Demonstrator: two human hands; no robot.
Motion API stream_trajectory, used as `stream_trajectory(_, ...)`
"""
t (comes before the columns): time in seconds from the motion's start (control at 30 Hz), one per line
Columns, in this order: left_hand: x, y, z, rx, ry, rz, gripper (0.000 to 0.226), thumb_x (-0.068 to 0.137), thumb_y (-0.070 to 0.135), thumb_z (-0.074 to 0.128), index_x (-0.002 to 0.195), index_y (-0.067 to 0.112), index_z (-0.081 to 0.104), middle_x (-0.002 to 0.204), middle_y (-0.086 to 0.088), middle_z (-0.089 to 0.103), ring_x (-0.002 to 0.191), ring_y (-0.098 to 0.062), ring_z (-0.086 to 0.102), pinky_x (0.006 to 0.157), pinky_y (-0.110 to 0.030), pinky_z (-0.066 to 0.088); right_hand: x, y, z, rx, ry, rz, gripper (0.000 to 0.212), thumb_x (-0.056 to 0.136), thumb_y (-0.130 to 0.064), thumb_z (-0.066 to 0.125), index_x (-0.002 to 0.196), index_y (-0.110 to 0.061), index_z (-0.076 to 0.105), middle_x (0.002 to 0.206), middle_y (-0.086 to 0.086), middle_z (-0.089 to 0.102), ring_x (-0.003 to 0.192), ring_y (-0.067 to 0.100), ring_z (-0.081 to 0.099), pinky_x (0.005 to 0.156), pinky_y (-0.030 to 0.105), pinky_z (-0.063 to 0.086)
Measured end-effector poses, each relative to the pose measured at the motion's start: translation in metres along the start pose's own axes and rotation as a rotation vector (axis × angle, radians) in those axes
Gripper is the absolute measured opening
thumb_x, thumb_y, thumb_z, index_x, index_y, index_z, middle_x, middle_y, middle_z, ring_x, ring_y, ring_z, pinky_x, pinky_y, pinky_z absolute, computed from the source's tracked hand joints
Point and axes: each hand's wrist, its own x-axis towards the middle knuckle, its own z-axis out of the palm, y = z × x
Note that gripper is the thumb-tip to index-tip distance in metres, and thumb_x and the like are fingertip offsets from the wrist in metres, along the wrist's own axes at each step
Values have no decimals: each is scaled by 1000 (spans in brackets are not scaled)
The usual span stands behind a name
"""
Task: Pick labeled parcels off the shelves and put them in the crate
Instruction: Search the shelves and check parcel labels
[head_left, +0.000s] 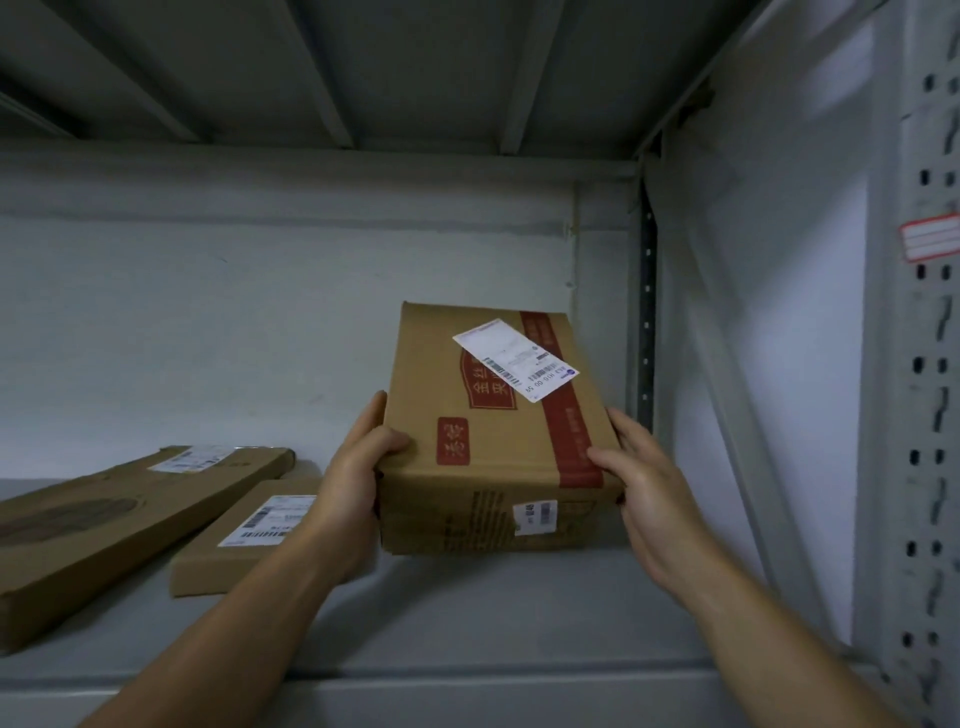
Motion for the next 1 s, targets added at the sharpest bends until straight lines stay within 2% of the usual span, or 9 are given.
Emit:
stream_trajectory(0.07, -2, -2, -4, -36, 3, 87, 55, 88, 12, 45, 134, 42, 48, 123, -6, 64, 105, -34, 65, 90, -52, 51, -2, 3, 1, -25, -14, -88, 44, 92, -4, 56, 121, -38, 57, 109, -17, 71, 104, 5, 65, 84, 25, 49)
stream_trajectory(0.17, -5, -4, -7, -73, -12, 198, 67, 71, 14, 49, 132, 43, 50, 133, -3, 56, 114, -37, 59, 94, -56, 49, -5, 5, -1, -28, -42, -185, 46, 88, -11, 64, 119, -43, 52, 108, -27, 68, 107, -1, 63, 83, 22, 51)
stream_trajectory(0.27, -8, -6, -7, -77, -31, 275, 71, 67, 14, 49, 133, 42, 49, 135, -2, 53, 119, -38, 54, 95, -61, 47, -8, 8, -6, 4, -33, -260, 52, 76, -19, 61, 122, -41, 50, 116, -21, 66, 112, 2, 61, 88, 26, 51)
stream_trajectory(0.4, -11, -6, -6, -59, -58, 331, 74, 63, 17, 55, 131, 44, 46, 131, 2, 53, 120, -38, 53, 92, -64, 48, -11, 10, -9, 7, -49, -334, 56, 75, -18, 62, 126, -37, 48, 124, -11, 64, 117, 10, 60, 95, 34, 49)
stream_trajectory(0.5, -12, -7, -7, -33, -55, 362, 73, 62, 13, 52, 130, 40, 45, 125, 7, 55, 120, -33, 52, 91, -57, 51, -13, 11, -10, 22, -56, -347, 59, 69, -25, 67, 124, -36, 48, 125, -8, 62, 119, 12, 59, 92, 38, 52)
stream_trajectory(0.63, -11, -7, -7, 4, -32, 383, 70, 62, 6, 48, 124, 38, 43, 127, 3, 52, 121, -29, 51, 92, -55, 50, -12, 13, -9, 67, -44, -340, 49, 71, -15, 65, 115, -31, 49, 117, -7, 64, 112, 10, 62, 79, 34, 57)
stream_trajectory(0.7, -11, -7, -7, 5, -25, 369, 71, 61, 5, 48, 124, 36, 41, 126, 2, 51, 118, -26, 53, 87, -49, 54, -10, 14, -10, 94, -38, -332, 43, 72, -12, 62, 110, -28, 50, 112, -5, 65, 106, 15, 64, 74, 34, 57)
stream_trajectory(0.83, -11, -8, -6, 30, -24, 369, 71, 62, 4, 50, 125, 34, 38, 125, 0, 50, 114, -24, 56, 80, -40, 56, -7, 16, -12, 113, -10, -327, 39, 71, -8, 59, 106, -24, 51, 114, 3, 64, 108, 22, 62, 75, 40, 58)
stream_trajectory(1.0, -12, -8, -5, 40, -37, 380, 68, 62, 3, 48, 122, 35, 37, 122, 1, 50, 108, -18, 58, 73, -34, 58, -4, 19, -13, 130, 13, -353, 39, 68, -5, 56, 102, -23, 50, 112, 1, 63, 105, 17, 62, 72, 33, 55)
